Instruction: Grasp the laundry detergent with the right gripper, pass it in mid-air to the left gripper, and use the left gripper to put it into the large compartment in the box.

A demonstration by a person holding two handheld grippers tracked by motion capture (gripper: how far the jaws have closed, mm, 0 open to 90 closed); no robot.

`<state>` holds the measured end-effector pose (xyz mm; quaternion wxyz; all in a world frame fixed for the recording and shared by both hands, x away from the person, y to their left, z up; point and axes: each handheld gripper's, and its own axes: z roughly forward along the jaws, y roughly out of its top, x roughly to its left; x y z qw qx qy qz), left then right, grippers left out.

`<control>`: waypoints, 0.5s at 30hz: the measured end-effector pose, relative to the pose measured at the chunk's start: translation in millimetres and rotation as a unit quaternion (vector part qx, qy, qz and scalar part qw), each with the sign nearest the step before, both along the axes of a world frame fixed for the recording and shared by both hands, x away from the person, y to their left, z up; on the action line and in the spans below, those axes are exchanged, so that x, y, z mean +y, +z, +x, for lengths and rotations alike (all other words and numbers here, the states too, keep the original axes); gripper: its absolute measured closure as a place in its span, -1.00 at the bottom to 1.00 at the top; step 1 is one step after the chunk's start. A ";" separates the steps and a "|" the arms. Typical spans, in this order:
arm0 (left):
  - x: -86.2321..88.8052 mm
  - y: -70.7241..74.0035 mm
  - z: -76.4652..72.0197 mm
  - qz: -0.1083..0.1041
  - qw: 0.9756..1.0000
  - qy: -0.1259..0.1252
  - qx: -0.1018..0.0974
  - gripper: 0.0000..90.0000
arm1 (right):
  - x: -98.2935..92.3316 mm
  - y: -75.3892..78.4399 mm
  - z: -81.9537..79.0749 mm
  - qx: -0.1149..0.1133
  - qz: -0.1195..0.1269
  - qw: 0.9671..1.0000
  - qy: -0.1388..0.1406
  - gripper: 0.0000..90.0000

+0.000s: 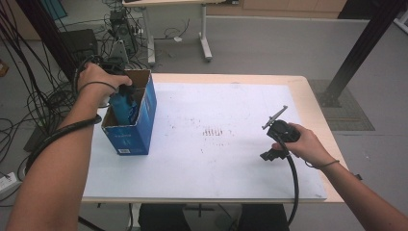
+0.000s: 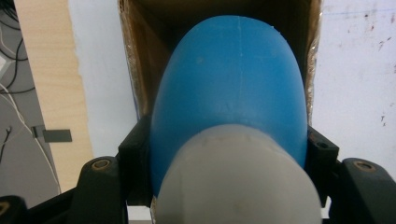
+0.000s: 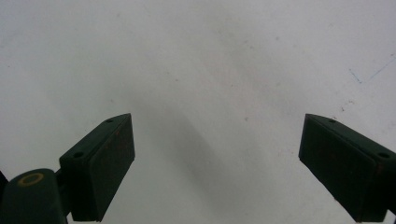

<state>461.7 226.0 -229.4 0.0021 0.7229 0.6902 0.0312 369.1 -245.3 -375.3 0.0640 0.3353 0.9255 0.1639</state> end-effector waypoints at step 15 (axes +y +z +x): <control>-1.2 -24.3 0.1 -0.001 1.000 0.004 0.019 -0.17 | 0.0 -3.5 1.4 0.004 0.000 1.000 -0.002 -0.76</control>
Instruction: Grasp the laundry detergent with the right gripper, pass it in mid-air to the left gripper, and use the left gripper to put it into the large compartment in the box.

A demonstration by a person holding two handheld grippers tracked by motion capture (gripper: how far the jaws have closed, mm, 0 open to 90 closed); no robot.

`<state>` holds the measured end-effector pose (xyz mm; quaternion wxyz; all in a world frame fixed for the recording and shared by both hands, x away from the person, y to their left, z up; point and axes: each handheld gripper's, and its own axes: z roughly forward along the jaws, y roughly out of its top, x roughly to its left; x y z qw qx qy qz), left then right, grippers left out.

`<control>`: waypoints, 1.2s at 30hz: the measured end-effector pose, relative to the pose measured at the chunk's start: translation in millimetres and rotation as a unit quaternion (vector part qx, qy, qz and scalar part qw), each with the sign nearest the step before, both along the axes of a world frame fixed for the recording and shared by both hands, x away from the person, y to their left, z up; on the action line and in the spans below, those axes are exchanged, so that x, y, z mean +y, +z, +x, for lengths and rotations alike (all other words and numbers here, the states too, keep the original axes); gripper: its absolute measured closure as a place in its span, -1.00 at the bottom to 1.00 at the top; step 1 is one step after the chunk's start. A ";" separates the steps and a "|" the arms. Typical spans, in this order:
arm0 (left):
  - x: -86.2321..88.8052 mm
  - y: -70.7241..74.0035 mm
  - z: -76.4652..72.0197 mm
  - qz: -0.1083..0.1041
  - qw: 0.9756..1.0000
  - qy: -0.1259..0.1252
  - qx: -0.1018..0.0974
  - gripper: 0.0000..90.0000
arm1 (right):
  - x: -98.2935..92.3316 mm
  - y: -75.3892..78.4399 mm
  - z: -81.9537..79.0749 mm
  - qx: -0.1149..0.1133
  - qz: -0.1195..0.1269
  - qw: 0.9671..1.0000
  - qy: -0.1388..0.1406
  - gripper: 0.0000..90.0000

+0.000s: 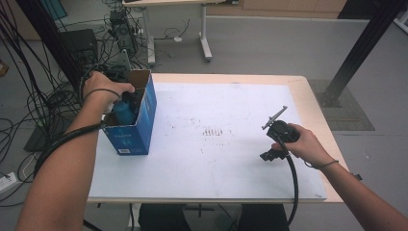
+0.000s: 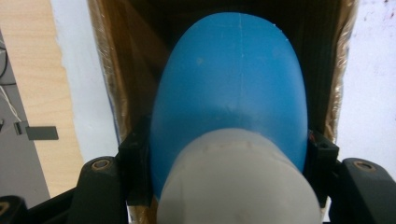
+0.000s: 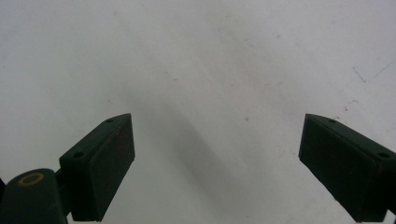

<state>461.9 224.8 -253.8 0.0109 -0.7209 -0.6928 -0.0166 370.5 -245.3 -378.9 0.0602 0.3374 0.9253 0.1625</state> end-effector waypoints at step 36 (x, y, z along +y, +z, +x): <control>2.1 -19.5 -1.6 -0.001 1.000 0.003 0.018 -0.17 | 4.9 -3.5 1.1 0.001 0.004 1.000 0.002 -0.77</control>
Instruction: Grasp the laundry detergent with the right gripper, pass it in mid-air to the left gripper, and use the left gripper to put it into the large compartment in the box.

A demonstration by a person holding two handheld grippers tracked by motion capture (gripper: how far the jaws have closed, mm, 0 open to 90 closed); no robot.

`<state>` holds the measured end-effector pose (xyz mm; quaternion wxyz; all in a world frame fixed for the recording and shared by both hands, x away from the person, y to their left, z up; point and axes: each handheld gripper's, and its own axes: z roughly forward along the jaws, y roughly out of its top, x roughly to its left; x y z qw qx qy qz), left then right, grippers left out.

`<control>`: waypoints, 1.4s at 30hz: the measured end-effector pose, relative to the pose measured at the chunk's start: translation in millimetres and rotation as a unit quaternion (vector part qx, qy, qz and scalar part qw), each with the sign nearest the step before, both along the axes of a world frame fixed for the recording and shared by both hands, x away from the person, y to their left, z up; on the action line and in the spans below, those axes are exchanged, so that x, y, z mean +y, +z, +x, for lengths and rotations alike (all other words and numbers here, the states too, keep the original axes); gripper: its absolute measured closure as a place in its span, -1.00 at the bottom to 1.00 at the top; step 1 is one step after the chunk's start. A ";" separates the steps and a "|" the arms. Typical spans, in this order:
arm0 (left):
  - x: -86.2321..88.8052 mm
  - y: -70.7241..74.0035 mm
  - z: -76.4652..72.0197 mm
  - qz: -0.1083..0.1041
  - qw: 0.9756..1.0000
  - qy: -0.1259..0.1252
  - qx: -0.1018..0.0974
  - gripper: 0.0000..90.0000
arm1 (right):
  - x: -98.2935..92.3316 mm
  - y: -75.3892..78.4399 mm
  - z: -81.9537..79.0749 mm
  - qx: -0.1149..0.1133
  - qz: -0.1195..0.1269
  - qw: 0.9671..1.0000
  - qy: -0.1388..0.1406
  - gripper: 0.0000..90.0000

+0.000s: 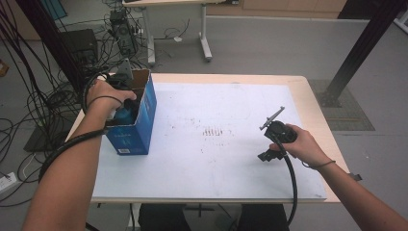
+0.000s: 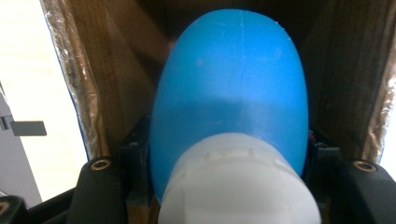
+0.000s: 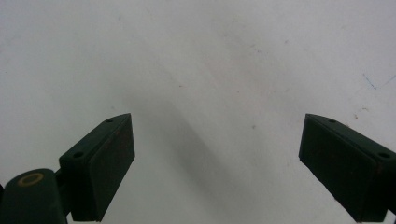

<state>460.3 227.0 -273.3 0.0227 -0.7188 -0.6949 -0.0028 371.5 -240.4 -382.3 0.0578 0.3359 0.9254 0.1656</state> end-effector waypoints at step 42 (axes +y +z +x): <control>0.6 -0.1 1.1 -0.002 1.000 0.000 0.008 -0.17 | -0.9 -0.7 0.0 0.002 0.001 1.000 -0.002 -0.77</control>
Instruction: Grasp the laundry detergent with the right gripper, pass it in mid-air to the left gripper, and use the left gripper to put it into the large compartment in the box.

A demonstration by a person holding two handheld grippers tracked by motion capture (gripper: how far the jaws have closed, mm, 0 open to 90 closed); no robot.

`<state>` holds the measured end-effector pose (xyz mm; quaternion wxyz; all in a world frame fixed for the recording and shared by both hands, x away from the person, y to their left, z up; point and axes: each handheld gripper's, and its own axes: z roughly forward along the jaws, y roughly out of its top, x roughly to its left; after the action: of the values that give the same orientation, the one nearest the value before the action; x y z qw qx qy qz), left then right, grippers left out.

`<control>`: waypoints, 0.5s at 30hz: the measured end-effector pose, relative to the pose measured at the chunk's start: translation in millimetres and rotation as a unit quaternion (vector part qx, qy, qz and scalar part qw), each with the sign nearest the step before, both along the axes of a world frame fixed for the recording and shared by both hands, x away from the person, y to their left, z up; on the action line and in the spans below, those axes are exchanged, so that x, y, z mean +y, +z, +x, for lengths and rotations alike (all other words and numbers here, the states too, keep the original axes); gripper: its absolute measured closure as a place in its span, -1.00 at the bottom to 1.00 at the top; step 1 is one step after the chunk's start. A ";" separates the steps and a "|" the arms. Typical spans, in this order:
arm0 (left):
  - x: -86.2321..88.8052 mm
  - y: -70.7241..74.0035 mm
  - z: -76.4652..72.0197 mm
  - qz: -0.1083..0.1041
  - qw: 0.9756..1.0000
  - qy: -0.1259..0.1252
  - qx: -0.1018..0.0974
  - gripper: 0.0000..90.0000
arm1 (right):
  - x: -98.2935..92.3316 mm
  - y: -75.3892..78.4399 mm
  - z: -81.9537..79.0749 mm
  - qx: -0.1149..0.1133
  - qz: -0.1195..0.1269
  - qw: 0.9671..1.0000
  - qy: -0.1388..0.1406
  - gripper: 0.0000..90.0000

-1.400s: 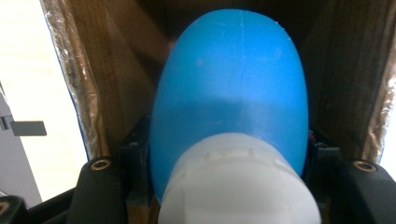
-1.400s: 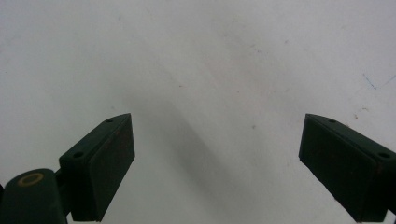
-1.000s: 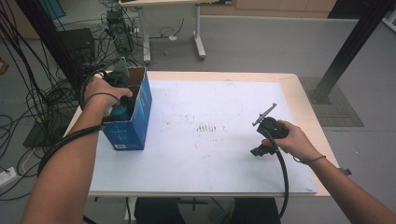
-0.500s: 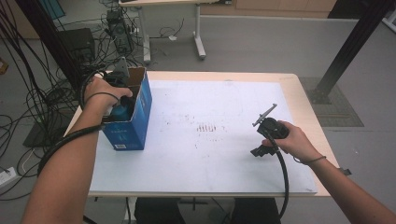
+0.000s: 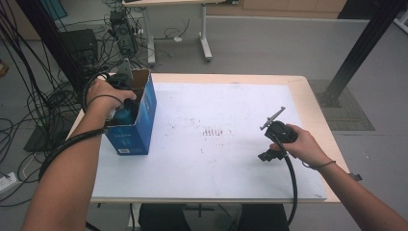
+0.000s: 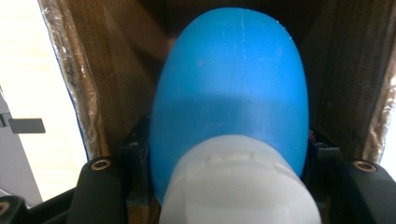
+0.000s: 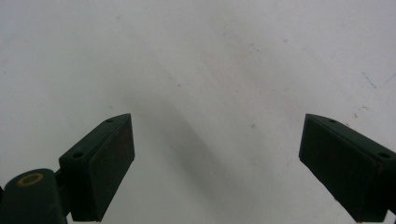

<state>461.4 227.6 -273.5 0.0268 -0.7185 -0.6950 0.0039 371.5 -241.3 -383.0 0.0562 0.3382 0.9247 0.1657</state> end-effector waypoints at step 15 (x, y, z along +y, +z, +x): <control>0.7 0.0 -0.7 -0.002 1.000 0.003 -0.001 -0.17 | -0.9 -1.1 -0.3 0.002 0.007 1.000 0.000 -0.77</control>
<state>460.7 228.3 -273.4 0.0247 -0.7167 -0.6969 0.0046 371.2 -242.1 -384.1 0.0526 0.3390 0.9236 0.1713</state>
